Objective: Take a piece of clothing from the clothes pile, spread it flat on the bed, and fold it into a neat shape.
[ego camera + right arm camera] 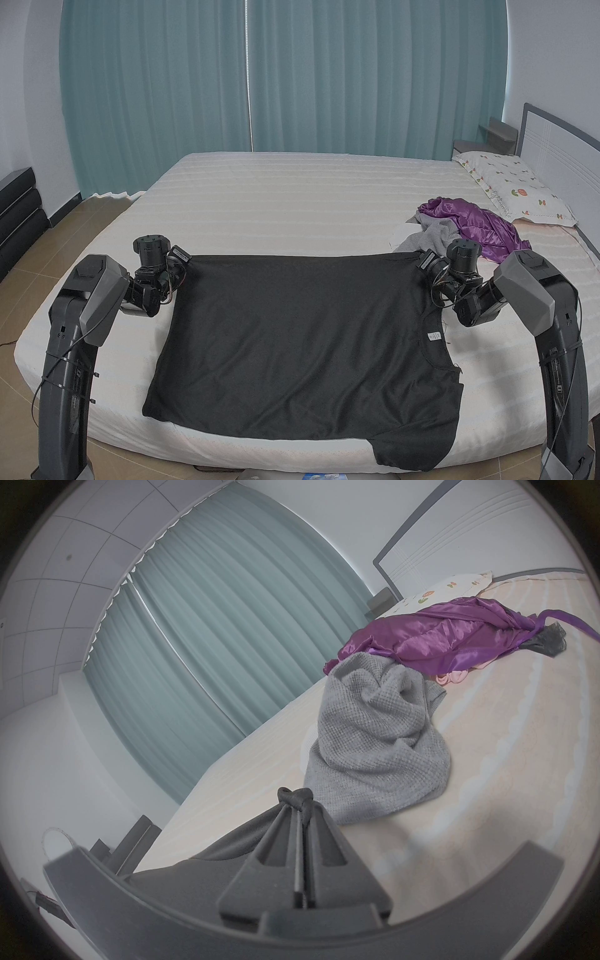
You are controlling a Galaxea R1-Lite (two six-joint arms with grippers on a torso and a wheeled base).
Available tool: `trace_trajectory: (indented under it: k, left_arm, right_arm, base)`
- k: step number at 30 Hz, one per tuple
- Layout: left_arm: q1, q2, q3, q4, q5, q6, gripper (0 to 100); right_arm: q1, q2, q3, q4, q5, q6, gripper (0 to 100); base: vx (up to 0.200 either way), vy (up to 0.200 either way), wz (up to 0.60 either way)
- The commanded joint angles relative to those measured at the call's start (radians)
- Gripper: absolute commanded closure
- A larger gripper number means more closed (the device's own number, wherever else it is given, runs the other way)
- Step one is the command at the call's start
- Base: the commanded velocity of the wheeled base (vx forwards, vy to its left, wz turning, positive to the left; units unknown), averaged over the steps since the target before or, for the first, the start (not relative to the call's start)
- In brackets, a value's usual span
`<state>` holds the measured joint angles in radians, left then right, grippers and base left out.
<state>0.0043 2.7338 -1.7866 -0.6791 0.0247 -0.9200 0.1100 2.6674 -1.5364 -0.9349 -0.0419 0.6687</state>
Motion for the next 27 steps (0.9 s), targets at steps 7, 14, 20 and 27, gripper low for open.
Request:
trace_trajectory:
  k: [7,14,20,27]
  left_arm:
    - [0.002,0.03,-0.036,0.003,0.0,0.0,100]
    - [0.006,0.024,-0.033,-0.043,0.008,-0.003,100]
    - [0.011,0.018,-0.036,-0.049,0.024,-0.003,100]
    - [0.017,0.029,-0.037,-0.073,0.041,-0.003,100]
  right_arm:
    - [0.004,0.069,-0.07,-0.004,-0.01,-0.037,100]
    - [0.014,0.074,-0.131,-0.016,-0.03,-0.04,100]
    - [0.023,0.108,-0.154,-0.018,-0.033,-0.047,100]
    - [0.028,0.118,-0.197,-0.033,-0.061,-0.063,100]
  base:
    - [0.0,0.0,0.0]
    - [0.0,0.0,0.0]
    - [0.0,0.0,0.0]
    - [0.0,0.0,0.0]
